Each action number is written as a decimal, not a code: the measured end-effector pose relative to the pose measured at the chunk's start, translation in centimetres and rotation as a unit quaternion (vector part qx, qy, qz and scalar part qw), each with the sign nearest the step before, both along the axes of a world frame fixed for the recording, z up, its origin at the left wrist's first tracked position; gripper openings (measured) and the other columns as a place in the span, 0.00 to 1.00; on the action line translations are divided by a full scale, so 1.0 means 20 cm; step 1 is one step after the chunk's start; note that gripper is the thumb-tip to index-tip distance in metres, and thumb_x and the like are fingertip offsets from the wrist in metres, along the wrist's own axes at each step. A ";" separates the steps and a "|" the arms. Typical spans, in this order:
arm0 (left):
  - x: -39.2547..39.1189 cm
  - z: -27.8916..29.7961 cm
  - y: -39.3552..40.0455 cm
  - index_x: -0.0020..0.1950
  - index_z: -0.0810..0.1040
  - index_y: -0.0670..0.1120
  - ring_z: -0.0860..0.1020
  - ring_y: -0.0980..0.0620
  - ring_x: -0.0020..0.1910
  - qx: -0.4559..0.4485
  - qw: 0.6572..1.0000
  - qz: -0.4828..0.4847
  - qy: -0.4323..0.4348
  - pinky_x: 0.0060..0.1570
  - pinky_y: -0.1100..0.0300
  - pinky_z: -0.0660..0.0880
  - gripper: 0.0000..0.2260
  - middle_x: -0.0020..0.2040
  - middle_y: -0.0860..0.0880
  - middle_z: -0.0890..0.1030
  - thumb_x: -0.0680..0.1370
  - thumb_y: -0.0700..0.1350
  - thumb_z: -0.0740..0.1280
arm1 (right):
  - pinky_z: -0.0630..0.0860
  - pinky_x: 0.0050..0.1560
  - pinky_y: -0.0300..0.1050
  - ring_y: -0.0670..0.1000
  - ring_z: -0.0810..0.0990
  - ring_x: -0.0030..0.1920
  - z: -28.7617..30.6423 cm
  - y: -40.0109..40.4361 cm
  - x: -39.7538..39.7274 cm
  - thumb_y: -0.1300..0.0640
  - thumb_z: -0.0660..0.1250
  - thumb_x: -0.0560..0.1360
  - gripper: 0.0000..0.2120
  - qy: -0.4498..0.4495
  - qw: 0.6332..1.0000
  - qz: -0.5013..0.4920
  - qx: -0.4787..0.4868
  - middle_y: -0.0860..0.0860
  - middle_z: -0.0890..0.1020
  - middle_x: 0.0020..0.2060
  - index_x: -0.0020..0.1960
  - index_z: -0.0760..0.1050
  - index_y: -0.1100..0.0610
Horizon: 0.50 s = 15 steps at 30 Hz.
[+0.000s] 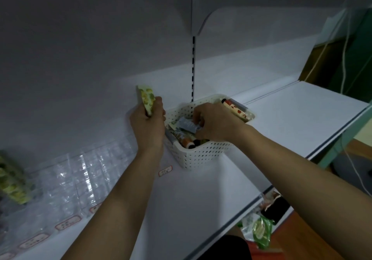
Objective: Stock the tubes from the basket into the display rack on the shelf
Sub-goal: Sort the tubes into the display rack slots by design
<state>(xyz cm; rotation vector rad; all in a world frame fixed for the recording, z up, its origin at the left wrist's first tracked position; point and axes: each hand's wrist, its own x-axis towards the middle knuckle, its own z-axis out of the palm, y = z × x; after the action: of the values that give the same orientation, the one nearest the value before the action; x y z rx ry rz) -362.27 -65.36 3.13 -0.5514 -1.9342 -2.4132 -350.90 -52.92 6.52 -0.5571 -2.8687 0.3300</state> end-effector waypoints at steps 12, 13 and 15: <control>0.10 0.07 -0.01 0.46 0.81 0.49 0.84 0.53 0.42 -0.002 0.995 -0.092 0.035 0.45 0.56 0.81 0.05 0.42 0.51 0.85 0.78 0.49 0.71 | 0.81 0.48 0.40 0.47 0.85 0.43 0.07 -0.10 0.03 0.61 0.75 0.73 0.05 0.247 0.917 0.136 -0.282 0.50 0.87 0.42 0.48 0.83 0.59; 0.10 0.07 -0.01 0.43 0.81 0.49 0.83 0.52 0.40 0.005 0.995 -0.101 0.009 0.44 0.54 0.80 0.05 0.40 0.51 0.84 0.78 0.47 0.71 | 0.82 0.49 0.42 0.47 0.86 0.44 0.07 -0.09 0.02 0.62 0.73 0.76 0.03 0.252 0.917 0.137 -0.278 0.50 0.87 0.44 0.49 0.84 0.58; 0.09 0.07 -0.02 0.40 0.79 0.49 0.80 0.53 0.35 0.013 0.995 -0.098 -0.034 0.40 0.54 0.78 0.07 0.35 0.52 0.81 0.78 0.45 0.70 | 0.79 0.49 0.37 0.45 0.84 0.44 0.05 -0.03 0.00 0.62 0.68 0.79 0.07 0.285 0.931 0.071 -0.215 0.48 0.87 0.47 0.51 0.85 0.56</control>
<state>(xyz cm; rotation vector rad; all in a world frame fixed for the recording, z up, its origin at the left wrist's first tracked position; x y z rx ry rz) -360.41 -65.66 4.52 -0.6976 -1.9581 -2.6002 -350.87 -53.56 7.45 -0.2534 -2.2718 0.9808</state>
